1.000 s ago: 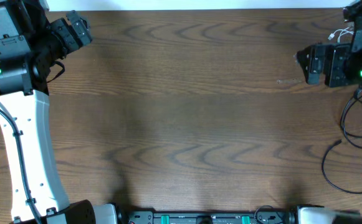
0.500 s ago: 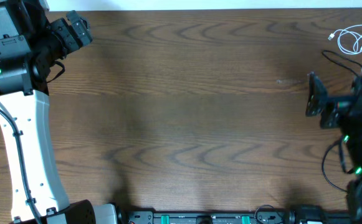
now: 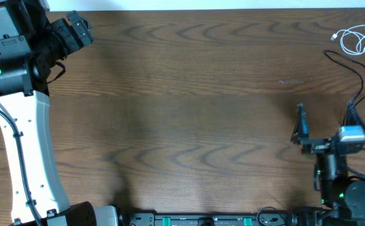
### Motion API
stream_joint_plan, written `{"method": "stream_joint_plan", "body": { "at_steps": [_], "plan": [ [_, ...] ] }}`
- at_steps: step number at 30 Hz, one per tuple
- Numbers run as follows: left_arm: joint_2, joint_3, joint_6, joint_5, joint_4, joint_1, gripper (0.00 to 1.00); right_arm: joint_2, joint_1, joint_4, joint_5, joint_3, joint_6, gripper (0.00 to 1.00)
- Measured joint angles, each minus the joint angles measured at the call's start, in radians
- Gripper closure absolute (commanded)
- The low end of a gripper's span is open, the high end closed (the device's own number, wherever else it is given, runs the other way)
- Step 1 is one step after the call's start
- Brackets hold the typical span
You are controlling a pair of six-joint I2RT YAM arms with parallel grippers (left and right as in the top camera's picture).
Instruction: Untangle cables
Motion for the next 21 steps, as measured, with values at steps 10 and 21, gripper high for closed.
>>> {"method": "stream_joint_plan", "body": {
  "at_steps": [10, 21],
  "plan": [
    [0.000, 0.000, 0.000, 0.000, 0.000, 0.000, 0.02, -0.196, 0.007, 0.095, 0.003, -0.278, 0.003, 0.01],
    [0.000, 0.000, 0.000, 0.000, 0.001, 0.000, 0.02, -0.198, 0.013, -0.158, 0.006, -0.289, 0.007, 0.01]
  ]
}}
